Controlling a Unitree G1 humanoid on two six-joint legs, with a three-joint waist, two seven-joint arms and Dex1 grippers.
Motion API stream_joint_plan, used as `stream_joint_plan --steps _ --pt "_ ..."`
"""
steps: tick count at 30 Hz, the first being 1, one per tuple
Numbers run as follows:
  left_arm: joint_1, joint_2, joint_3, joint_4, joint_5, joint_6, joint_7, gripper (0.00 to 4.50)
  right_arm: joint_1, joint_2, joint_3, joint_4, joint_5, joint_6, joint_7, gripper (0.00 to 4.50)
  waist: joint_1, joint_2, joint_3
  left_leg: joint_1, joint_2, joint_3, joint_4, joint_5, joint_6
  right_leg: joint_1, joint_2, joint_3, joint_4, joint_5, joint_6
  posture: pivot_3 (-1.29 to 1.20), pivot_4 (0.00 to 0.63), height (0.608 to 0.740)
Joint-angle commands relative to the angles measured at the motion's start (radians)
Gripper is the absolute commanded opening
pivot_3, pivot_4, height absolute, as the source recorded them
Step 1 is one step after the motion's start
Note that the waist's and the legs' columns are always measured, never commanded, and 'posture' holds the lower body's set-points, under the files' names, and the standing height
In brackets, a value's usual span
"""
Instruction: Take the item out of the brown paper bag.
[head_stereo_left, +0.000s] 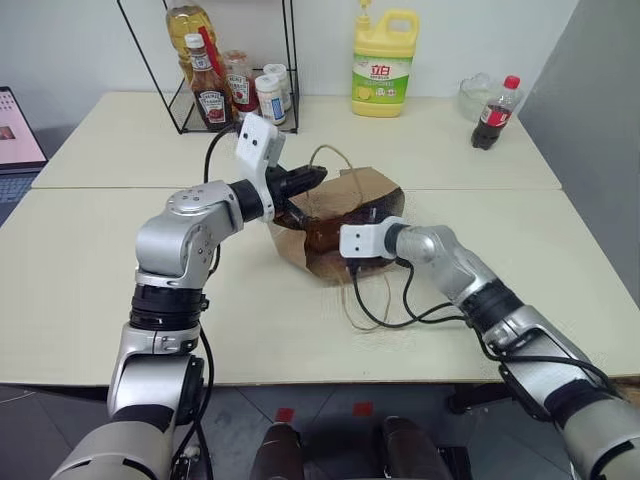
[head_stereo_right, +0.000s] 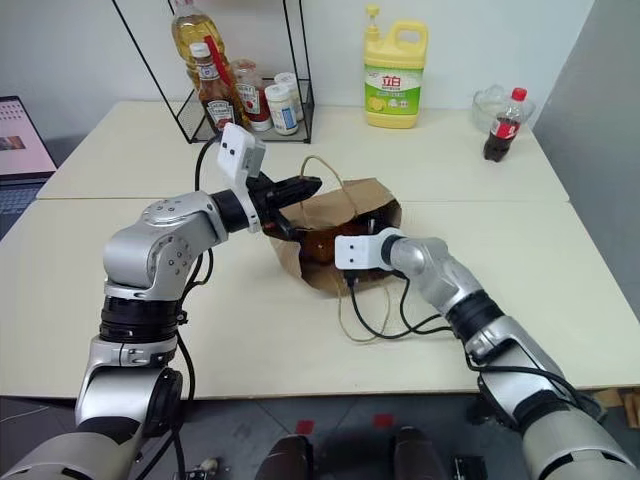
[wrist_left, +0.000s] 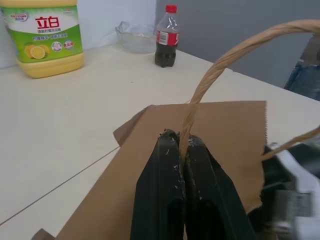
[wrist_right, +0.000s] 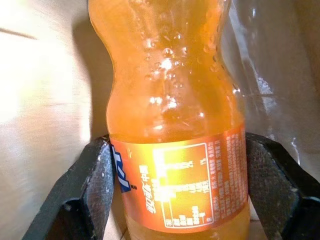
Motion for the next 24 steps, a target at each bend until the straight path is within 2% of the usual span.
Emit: stream_joint_plan --steps 1,10,13,15,19,22,24 --pt "-0.014 0.016 0.013 0.021 0.03 -0.044 0.018 0.0 0.037 -0.039 -0.065 -0.131 0.052 -0.041 0.03 3.28 0.0 0.0 0.0 0.0 0.0 0.0 0.0 0.0 0.0 0.0 0.0 0.0 0.0 0.0 0.0 0.0 0.15 0.74" --pt "-0.044 -0.001 0.001 0.095 0.07 -0.084 0.036 0.0 0.244 -0.179 -0.229 -0.432 0.245 -0.14 0.112 3.28 0.011 0.0 0.0 -0.001 0.0 0.0 0.0 0.0 0.0 0.0 0.0 0.0 -0.001 0.0 0.0 0.0 0.15 0.74" --pt "-0.043 -0.002 0.0 0.098 0.076 -0.087 0.033 0.0 0.335 -0.198 -0.307 -0.568 0.368 -0.119 0.137 3.28 0.012 0.0 0.0 -0.001 0.0 0.0 0.0 0.0 0.0 0.0 0.0 0.0 0.0 0.0 0.0 0.0 0.15 0.74" --pt "-0.041 -0.001 0.001 0.097 0.078 -0.087 0.03 0.0 0.387 -0.182 -0.377 -0.688 0.471 -0.008 0.129 3.28 0.012 -0.001 0.0 -0.001 0.0 0.0 0.0 0.0 0.0 0.0 0.0 0.0 0.0 0.0 0.0 0.0 0.15 0.74" --pt "-0.034 0.004 0.003 0.091 0.079 -0.083 0.025 0.0 0.409 -0.107 -0.519 -0.891 0.648 0.316 0.023 3.28 0.01 0.0 0.0 -0.001 0.0 0.0 0.001 0.0 0.0 0.0 0.0 0.0 0.001 0.0 0.0 0.0 0.15 0.74" --pt "-0.029 0.006 0.002 0.087 0.079 -0.08 0.024 0.0 0.382 -0.049 -0.606 -0.974 0.724 0.529 -0.085 3.28 0.015 -0.001 0.0 -0.001 0.0 0.0 0.001 0.0 0.0 0.0 0.0 0.0 0.001 0.0 0.0 0.0 0.15 0.74" --pt "-0.029 0.005 0.001 0.086 0.079 -0.078 0.025 0.0 0.358 -0.028 -0.658 -0.959 0.734 0.653 -0.161 3.28 0.017 0.0 0.0 -0.001 0.0 0.0 0.001 0.0 0.0 0.0 0.0 0.0 0.001 0.0 0.0 0.0 0.15 0.74"
